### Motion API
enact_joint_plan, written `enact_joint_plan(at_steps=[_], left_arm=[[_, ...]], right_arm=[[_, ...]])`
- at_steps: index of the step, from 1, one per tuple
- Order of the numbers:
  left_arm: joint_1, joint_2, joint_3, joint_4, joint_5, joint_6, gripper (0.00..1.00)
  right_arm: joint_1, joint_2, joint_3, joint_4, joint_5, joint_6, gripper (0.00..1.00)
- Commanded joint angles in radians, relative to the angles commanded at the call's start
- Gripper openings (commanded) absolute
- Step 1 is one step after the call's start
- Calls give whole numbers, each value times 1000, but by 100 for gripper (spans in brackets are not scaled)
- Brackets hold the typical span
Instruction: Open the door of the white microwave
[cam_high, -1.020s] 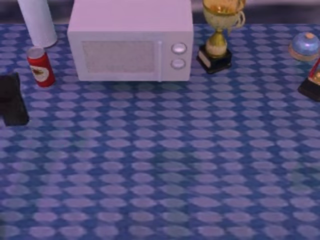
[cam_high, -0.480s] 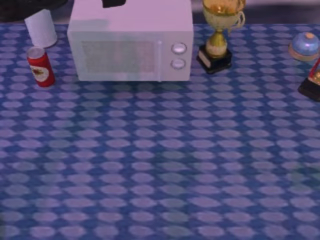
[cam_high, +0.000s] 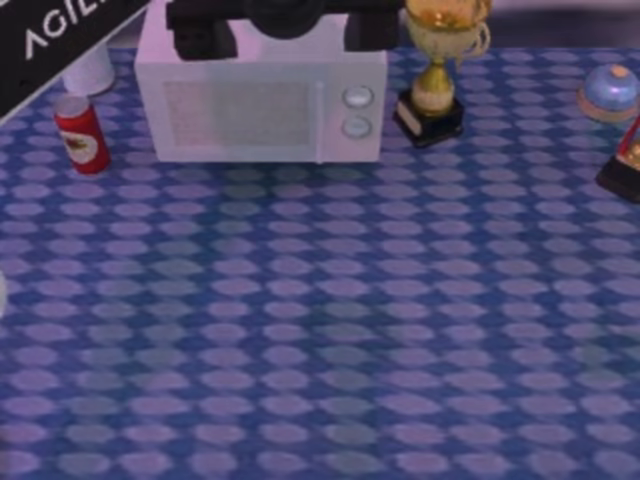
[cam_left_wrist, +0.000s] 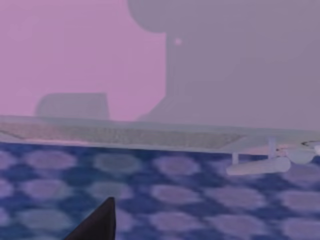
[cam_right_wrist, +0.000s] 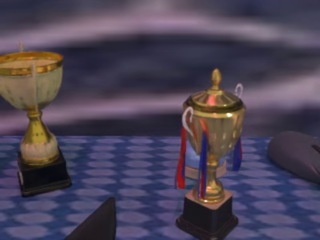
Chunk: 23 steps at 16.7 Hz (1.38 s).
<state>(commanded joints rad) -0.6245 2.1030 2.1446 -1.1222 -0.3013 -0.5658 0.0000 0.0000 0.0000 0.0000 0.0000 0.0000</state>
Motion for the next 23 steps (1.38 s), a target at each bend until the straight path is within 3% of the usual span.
enact_joint_plan(at_steps=[9, 16, 21, 23], left_arm=[[-21, 88, 78, -46, -11, -21, 100], [23, 187, -7, 156, 10, 24, 100], [27, 196, -14, 170, 11, 28, 100], [27, 196, -14, 170, 11, 28, 85]], right_arm=[[0, 0, 0, 0, 0, 0, 100], [0, 0, 0, 0, 0, 0, 100], [0, 0, 0, 0, 0, 0, 100], [0, 0, 0, 0, 0, 0, 100]])
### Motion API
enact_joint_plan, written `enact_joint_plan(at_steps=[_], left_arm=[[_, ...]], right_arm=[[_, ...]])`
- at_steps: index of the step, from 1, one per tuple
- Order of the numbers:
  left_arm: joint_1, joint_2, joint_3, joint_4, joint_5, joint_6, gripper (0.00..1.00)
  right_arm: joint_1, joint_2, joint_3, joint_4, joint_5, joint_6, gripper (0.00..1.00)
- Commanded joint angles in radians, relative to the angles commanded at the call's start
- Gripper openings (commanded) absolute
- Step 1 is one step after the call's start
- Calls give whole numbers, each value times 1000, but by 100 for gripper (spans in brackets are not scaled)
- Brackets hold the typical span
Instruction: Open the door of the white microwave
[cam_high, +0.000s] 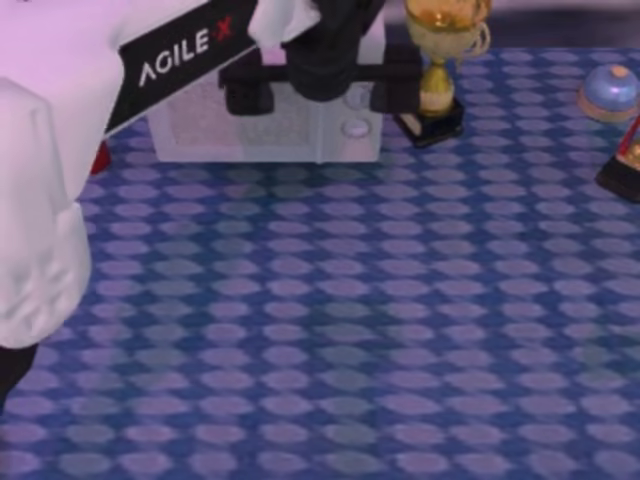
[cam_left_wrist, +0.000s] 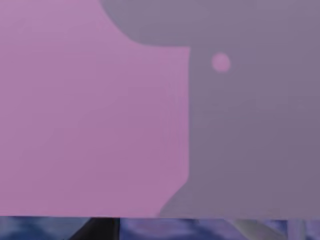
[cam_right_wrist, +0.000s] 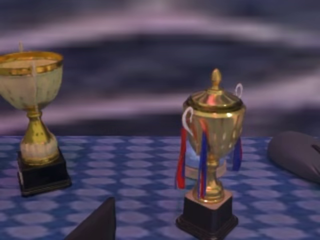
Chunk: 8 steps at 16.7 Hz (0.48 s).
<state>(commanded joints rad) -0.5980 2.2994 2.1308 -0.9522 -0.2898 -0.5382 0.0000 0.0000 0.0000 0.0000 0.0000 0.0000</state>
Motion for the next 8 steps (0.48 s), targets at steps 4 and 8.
enact_joint_plan(at_steps=[4, 8], left_arm=[[0, 0, 0, 0, 0, 0, 55], [0, 0, 0, 0, 0, 0, 25]], right_arm=[[0, 0, 0, 0, 0, 0, 100], [0, 0, 0, 0, 0, 0, 100]])
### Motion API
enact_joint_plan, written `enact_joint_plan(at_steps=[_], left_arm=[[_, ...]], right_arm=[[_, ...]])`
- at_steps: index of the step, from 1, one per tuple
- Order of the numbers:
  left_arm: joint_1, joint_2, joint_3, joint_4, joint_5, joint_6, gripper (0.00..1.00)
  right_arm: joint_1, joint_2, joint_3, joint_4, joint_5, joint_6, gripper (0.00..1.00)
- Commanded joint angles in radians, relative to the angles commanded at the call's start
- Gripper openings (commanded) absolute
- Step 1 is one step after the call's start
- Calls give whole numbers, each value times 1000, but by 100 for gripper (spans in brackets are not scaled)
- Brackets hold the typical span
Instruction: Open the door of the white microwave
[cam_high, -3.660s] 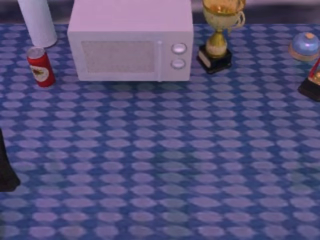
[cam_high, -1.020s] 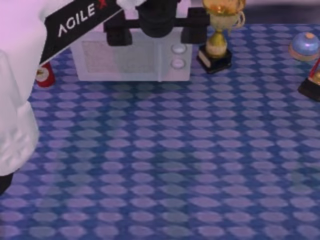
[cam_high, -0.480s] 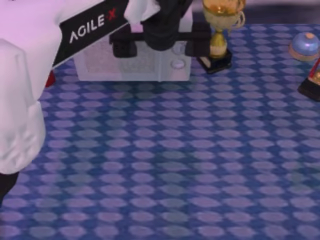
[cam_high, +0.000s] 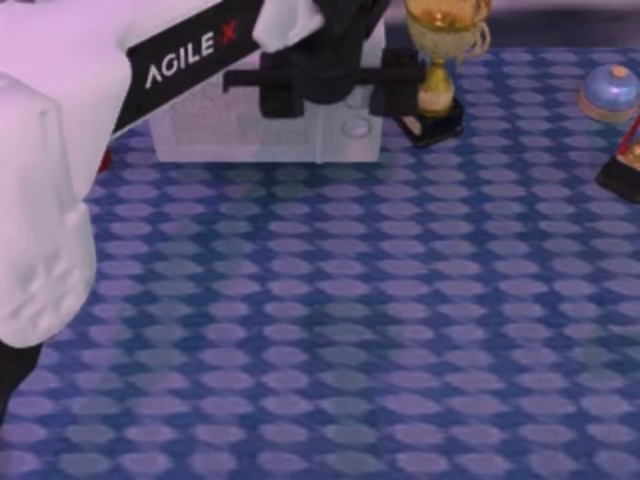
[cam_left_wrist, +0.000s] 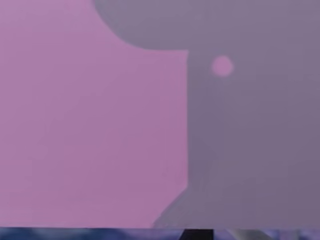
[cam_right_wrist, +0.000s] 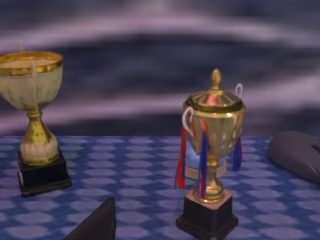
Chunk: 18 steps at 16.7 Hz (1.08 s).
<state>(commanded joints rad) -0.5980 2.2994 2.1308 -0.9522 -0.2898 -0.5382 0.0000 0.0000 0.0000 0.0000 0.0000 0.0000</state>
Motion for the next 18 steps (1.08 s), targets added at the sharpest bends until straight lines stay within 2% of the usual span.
enact_joint_plan(at_steps=[3, 4, 11, 12, 18], left_arm=[[0, 0, 0, 0, 0, 0, 2], [0, 0, 0, 0, 0, 0, 0], [0, 0, 0, 0, 0, 0, 0], [-33, 2, -29, 4, 22, -9, 0], [-32, -71, -142, 38, -3, -21, 0]], right_arm=[[0, 0, 0, 0, 0, 0, 100], [0, 0, 0, 0, 0, 0, 100], [0, 0, 0, 0, 0, 0, 100], [0, 0, 0, 0, 0, 0, 100], [0, 0, 0, 0, 0, 0, 100]])
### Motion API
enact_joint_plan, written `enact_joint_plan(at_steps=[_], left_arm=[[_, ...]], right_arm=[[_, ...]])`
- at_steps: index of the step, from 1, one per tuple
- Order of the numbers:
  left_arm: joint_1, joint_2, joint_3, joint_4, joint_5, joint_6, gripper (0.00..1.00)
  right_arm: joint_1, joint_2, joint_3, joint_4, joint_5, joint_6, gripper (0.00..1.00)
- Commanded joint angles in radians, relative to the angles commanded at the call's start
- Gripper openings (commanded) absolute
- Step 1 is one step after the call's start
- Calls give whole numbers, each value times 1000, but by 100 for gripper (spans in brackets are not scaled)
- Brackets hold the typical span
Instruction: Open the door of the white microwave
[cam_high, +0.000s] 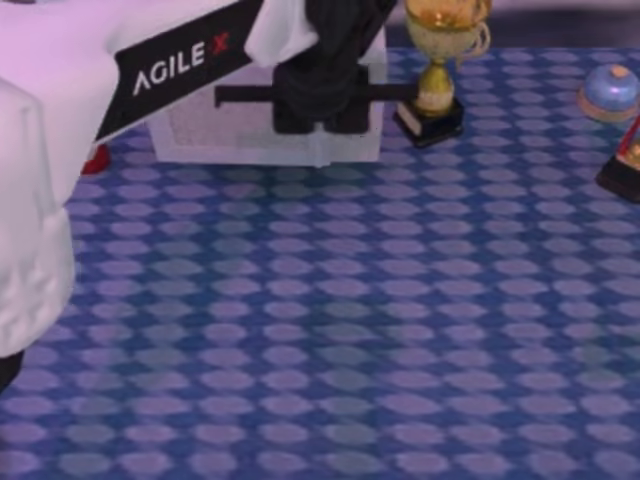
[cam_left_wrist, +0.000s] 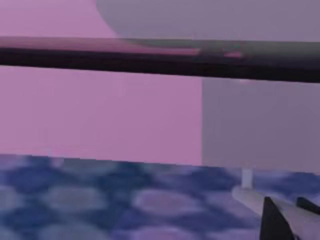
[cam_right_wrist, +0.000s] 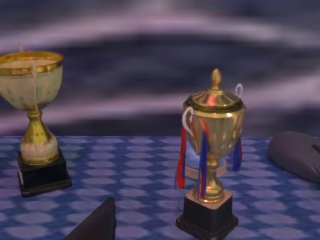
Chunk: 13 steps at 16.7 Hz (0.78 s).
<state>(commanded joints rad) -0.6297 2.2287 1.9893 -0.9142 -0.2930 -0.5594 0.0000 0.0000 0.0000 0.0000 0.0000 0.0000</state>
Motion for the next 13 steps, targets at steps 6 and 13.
enact_joint_plan(at_steps=[6, 13], left_arm=[[-1, -40, -41, 24, -12, -10, 0], [-1, -40, -41, 24, -12, -10, 0]], right_arm=[[0, 0, 0, 0, 0, 0, 100], [0, 0, 0, 0, 0, 0, 100]])
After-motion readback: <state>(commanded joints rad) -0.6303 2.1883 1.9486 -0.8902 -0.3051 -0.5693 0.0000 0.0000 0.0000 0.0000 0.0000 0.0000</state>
